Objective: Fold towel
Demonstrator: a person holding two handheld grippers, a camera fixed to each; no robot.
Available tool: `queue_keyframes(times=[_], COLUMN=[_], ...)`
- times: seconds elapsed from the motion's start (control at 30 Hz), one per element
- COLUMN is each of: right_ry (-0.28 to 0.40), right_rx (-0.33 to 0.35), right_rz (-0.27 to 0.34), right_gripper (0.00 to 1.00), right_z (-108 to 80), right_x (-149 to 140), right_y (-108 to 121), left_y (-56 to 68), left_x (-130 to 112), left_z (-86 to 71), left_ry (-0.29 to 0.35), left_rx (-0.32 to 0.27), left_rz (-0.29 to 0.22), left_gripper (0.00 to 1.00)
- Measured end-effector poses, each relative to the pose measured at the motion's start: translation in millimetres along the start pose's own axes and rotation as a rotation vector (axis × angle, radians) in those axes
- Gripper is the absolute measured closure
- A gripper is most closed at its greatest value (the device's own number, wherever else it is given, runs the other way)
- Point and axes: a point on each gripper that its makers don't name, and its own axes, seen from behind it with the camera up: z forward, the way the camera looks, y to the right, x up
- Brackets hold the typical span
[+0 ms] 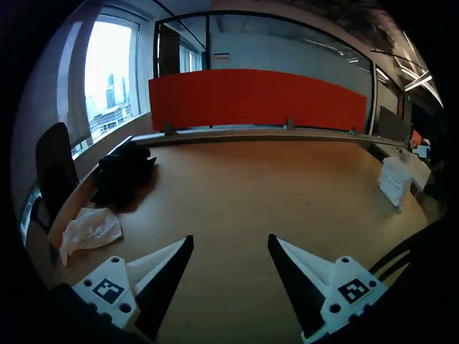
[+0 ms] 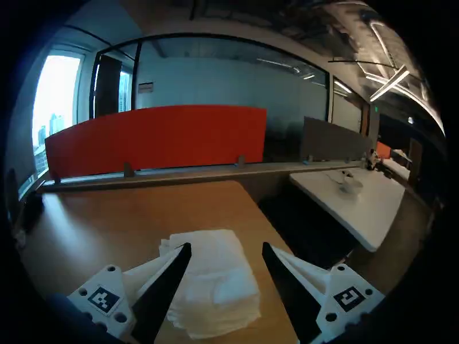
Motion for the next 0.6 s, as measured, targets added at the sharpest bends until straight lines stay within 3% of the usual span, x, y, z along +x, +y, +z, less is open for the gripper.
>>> queue_keyframes(times=[0.37,0.6], right_ry=[0.06,0.119], right_rx=[0.018,0.044], right_rz=[0.045,0.034], right_gripper=[0.04,0.02], right_z=[-0.4,-4.1], right_x=[8,21], right_y=[-17,-32], left_y=[-4.7,-7.0], left_x=[8,19], left_z=[2.6,5.2], left_ry=[0.021,0.045], left_rx=[0.013,0.011], left_rz=[-0.024,-0.048], left_gripper=[0.04,0.04])
